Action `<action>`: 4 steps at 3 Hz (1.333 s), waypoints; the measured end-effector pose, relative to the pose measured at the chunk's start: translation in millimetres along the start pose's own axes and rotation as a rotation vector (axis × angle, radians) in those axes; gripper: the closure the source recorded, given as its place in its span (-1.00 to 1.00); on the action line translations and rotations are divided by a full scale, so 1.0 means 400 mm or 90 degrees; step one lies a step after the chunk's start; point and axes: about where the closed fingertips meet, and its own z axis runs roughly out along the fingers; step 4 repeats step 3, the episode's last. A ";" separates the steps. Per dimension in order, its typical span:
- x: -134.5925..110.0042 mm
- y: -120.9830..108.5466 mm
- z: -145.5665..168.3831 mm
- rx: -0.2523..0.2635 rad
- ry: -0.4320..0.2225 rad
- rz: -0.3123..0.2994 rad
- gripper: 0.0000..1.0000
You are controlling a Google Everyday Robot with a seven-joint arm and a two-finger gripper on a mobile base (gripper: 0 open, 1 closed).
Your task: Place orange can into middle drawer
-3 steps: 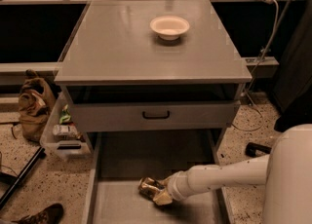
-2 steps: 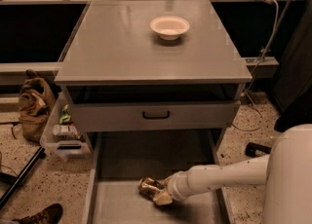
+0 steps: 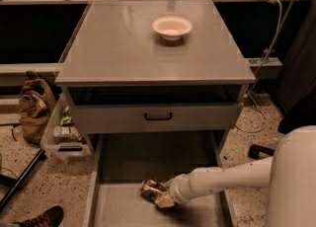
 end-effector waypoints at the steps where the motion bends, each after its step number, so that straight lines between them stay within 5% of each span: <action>1: 0.000 0.000 0.000 0.000 0.000 0.000 -0.79; 2: 0.000 0.000 0.000 0.000 0.000 0.000 -1.00; 4: 0.000 0.000 0.000 0.000 0.000 0.000 -1.00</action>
Offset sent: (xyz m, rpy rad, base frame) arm 0.0000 0.0000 0.0000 0.0000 0.0000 0.0000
